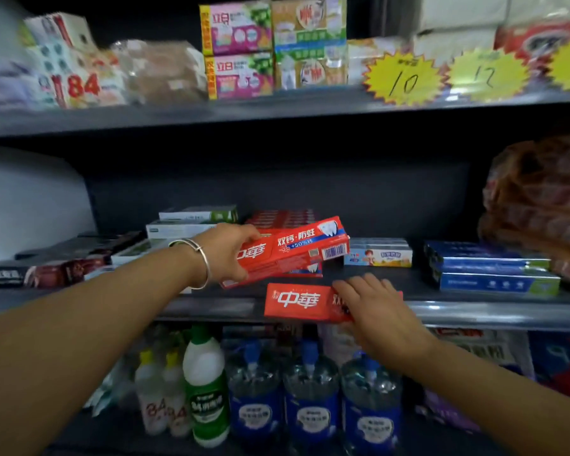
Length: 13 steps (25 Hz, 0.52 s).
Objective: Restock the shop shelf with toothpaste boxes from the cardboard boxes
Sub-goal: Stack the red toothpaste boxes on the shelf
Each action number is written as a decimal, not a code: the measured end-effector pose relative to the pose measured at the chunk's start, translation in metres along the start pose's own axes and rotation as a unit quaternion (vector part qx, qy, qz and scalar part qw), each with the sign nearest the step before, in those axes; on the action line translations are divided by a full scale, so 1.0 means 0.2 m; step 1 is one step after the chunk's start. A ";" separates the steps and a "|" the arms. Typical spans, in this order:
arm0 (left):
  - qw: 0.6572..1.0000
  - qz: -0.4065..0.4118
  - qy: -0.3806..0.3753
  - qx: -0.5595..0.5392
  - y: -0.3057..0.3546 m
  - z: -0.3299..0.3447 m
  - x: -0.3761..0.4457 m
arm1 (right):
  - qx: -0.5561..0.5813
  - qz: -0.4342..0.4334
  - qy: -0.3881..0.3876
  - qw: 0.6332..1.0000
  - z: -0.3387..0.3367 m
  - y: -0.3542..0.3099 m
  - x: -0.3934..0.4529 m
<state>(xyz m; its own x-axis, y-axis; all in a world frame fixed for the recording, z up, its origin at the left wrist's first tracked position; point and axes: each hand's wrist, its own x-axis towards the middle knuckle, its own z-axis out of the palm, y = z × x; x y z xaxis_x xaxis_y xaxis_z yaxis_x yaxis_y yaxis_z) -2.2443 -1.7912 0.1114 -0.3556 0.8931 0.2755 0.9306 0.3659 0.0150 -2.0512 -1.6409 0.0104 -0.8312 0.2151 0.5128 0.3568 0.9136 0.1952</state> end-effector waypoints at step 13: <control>0.999 0.001 0.030 -0.022 -0.43 -0.03 0.52 | 0.032 0.044 0.037 0.998 0.29 0.17 0.81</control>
<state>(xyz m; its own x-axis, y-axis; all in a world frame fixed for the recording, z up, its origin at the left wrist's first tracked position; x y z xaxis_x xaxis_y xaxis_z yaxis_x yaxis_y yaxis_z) -2.3606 -1.7307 0.1457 -0.3487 0.8762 0.3325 0.9348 0.3506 0.0564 -2.1979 -1.5554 0.0517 -0.7631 0.2725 0.5860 0.3982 0.9124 0.0944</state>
